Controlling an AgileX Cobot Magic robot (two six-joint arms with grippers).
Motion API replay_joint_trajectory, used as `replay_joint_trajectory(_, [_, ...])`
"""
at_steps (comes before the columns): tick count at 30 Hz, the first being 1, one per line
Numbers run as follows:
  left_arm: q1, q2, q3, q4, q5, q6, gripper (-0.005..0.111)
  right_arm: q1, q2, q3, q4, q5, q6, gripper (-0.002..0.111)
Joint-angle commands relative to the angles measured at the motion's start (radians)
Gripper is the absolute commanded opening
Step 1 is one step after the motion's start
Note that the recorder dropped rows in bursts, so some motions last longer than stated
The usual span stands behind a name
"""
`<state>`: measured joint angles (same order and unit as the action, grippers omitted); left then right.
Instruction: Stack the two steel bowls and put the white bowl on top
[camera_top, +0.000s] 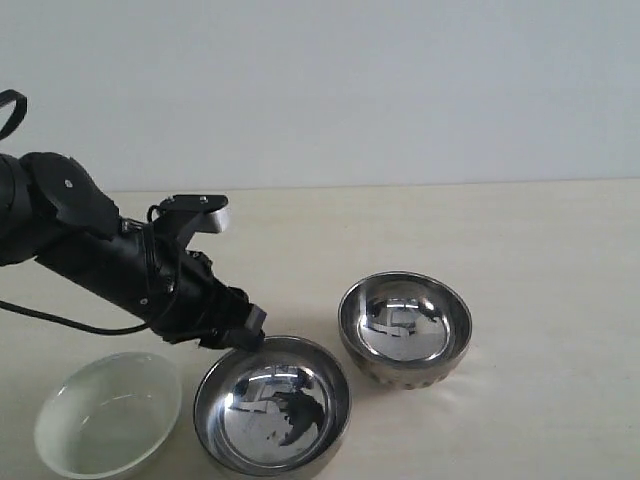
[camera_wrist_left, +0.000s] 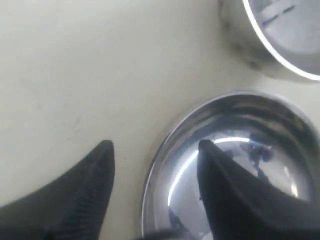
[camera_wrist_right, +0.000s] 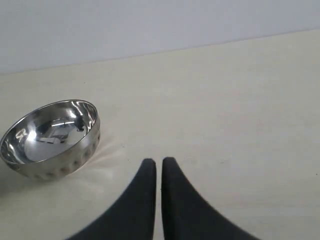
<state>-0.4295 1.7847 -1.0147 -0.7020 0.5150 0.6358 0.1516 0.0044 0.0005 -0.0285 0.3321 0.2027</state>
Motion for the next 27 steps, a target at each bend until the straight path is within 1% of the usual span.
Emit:
replay_joint_trajectory(1, [0.001,-0.022,-0.061,0.004,0.015,-0.058,0.048,-0.003,-0.004,0.0,-0.008,-0.01,-0.001,0.0])
replay_joint_trajectory(5, [0.001,-0.01,-0.146,0.006,0.039,-0.071,0.048,-0.003,-0.004,0.0,-0.008,-0.01,-0.001,0.0])
replay_joint_trajectory(11, [0.001,0.018,-0.238,0.018,0.054,-0.071,0.048,-0.003,-0.004,0.0,-0.008,-0.01,-0.001,0.0])
replay_joint_trajectory(15, [-0.002,0.064,-0.312,0.068,0.126,-0.111,0.048,-0.003,-0.004,0.0,-0.008,-0.01,-0.001,0.0])
replay_joint_trajectory(17, [-0.015,0.091,-0.347,0.114,0.162,-0.129,0.048,-0.003,-0.004,0.0,-0.008,-0.01,-0.001,0.0])
replay_joint_trajectory(20, [-0.047,0.126,-0.384,0.18,0.165,-0.152,0.048,-0.003,-0.004,0.0,-0.008,-0.01,-0.001,0.0])
replay_joint_trajectory(23, [-0.075,0.162,-0.423,0.191,0.144,-0.166,0.048,-0.003,-0.004,0.0,-0.008,-0.01,-0.001,0.0])
replay_joint_trajectory(27, [-0.117,0.245,-0.515,0.206,0.165,-0.177,0.048,-0.003,-0.004,0.0,-0.008,-0.01,-0.001,0.0])
